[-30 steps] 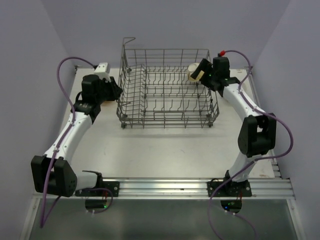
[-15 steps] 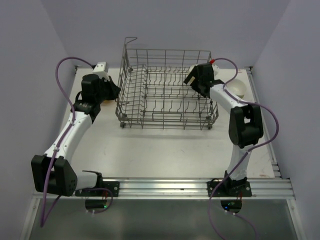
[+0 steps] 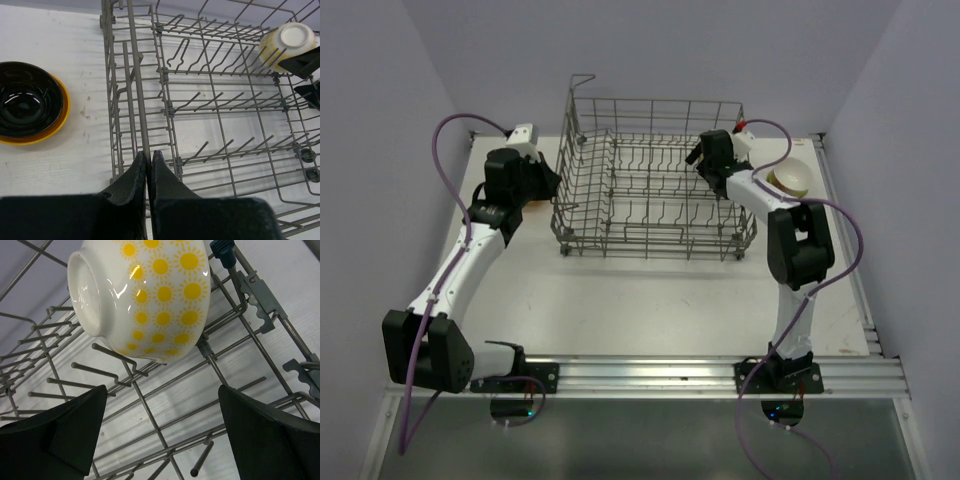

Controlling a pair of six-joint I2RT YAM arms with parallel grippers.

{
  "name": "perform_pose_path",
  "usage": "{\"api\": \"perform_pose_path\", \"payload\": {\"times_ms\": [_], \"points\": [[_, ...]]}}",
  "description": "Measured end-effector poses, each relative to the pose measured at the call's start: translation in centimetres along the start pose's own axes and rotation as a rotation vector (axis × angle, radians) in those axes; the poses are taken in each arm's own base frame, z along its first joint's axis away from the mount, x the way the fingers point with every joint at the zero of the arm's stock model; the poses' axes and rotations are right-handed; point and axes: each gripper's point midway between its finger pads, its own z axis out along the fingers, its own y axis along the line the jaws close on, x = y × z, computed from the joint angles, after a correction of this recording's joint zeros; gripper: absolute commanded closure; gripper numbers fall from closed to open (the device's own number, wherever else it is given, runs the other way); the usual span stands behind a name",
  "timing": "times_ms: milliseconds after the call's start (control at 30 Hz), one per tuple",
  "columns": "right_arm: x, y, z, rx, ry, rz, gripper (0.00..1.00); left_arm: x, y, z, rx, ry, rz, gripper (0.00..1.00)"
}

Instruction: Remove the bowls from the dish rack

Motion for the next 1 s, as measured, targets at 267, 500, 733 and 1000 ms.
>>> {"api": "perform_pose_path", "payload": {"times_ms": [267,500,733,1000], "points": [[-0.6,1.3,1.7,-0.047,-0.119,0.013,0.01,0.0,0.0,0.0,0.000,0.000,0.000,1.00],[-2.4,2.8,1.7,-0.121,-0.222,0.008,0.01,0.0,-0.1,0.0,0.003,0.001,0.001,1.00],[-3.3,3.1,1.7,-0.138,-0.271,-0.022,0.01,0.1,-0.2,0.0,0.003,0.002,0.003,1.00],[-4.4,4.0,1.7,-0.193,-0.297,-0.028,0.12,0.1,-0.3,0.1,0.007,0.003,0.004,1.00]]}}
